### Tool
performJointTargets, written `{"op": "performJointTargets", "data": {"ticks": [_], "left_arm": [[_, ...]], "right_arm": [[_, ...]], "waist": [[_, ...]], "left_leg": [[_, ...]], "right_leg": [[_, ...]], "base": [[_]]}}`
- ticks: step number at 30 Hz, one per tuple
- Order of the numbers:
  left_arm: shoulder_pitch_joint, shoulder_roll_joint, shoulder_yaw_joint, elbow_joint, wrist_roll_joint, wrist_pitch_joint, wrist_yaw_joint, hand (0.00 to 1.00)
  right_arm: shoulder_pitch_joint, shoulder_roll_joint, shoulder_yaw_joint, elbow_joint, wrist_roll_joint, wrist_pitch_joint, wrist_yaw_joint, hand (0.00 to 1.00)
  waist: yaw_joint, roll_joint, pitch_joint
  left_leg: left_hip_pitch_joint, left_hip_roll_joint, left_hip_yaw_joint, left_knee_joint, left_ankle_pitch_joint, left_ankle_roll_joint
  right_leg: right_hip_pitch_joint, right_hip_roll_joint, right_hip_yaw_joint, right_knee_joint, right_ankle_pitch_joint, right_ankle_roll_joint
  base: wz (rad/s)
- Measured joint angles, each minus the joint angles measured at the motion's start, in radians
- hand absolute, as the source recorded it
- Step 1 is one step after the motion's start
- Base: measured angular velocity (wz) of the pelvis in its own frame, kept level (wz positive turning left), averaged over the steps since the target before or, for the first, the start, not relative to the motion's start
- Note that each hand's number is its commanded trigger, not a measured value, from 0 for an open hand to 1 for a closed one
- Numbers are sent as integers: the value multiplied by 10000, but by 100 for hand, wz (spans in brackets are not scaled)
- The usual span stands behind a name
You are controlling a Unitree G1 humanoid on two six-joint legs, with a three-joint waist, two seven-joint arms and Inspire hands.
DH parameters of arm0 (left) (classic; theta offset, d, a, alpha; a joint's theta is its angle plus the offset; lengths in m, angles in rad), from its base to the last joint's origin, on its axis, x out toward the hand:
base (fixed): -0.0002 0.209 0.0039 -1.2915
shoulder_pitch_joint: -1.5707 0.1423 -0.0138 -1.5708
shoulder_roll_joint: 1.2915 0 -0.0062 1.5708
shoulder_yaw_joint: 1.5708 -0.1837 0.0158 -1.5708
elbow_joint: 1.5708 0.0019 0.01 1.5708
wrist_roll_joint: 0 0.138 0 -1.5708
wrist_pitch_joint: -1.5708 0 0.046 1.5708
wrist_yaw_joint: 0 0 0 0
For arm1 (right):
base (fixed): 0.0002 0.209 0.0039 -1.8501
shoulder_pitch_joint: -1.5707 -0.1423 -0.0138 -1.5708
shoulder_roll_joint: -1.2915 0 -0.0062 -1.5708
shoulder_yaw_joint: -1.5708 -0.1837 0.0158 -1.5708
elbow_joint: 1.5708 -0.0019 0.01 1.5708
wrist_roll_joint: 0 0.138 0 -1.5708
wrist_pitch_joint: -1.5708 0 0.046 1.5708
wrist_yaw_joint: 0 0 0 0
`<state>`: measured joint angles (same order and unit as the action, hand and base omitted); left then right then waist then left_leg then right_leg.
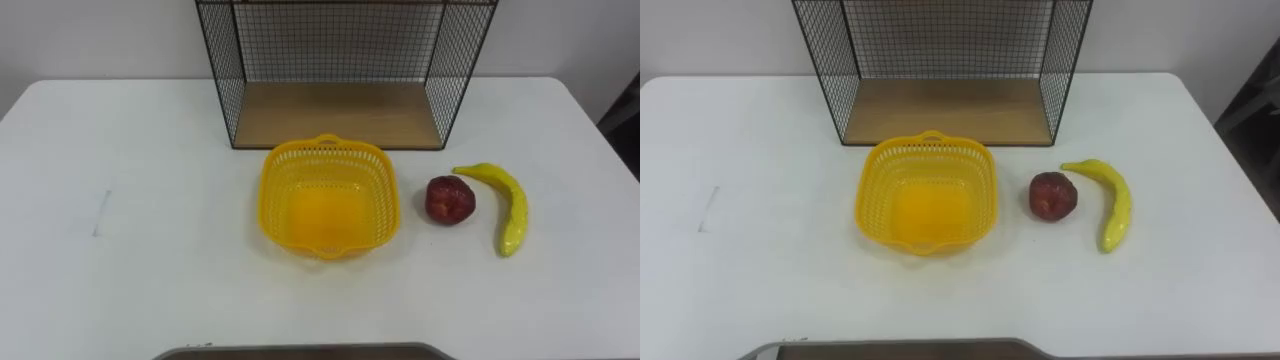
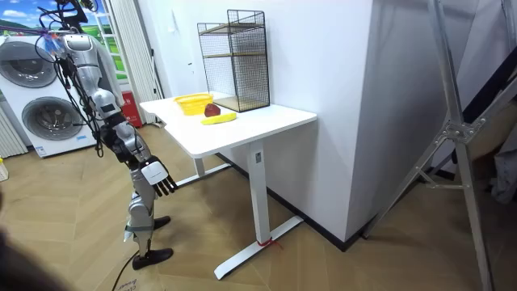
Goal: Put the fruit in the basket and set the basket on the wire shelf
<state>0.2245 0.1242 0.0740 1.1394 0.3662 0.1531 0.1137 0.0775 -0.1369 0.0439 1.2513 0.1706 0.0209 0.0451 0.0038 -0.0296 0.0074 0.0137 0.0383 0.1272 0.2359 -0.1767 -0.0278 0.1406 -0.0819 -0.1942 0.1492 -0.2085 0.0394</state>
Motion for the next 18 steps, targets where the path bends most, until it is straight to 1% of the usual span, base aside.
{"op": "performJointTargets", "data": {"ticks": [11, 12, 13, 14, 18], "left_arm": [[-12, 12, 23, -7, 3, -14, -65, 0], [-25, 13, 22, -9, 3, -14, -93, 0], [-32, 13, 23, -9, 4, -14, -93, 0], [-32, 14, 29, -9, 6, -14, -93, 0], [-37, 13, 21, -5, 3, -13, -85, 0]], "right_arm": [[30, -1, -66, -1, 8, -74, 36, 0], [29, -2, -72, -1, 8, -75, 49, 0], [33, -2, -73, 0, 7, -75, 64, 0], [43, -7, -75, 1, 7, -76, 121, 0], [40, -14, -73, 29, 217, -70, 214, 0]], "waist": [[3, -7, -12], [1, 34, -45], [0, 11, -45], [0, 35, -78], [-6, 24, -75]], "left_leg": [[0, 1, 4, 12, -3, 3], [-2, 0, 6, 12, -4, 3], [-3, 0, 7, 12, -4, 3], [-5, 1, 8, 13, -6, 1], [5, 0, 6, 8, -7, 0]], "right_leg": [[-4, 0, 12, -37, 0, 0], [-4, 0, -2, -45, 0, 0], [-3, 1, -9, -50, 0, 0], [0, 3, -10, -55, 1, 0], [25, 5, -6, -65, 1, 0]], "base": [[0], [0], [0], [0], [0]]}}
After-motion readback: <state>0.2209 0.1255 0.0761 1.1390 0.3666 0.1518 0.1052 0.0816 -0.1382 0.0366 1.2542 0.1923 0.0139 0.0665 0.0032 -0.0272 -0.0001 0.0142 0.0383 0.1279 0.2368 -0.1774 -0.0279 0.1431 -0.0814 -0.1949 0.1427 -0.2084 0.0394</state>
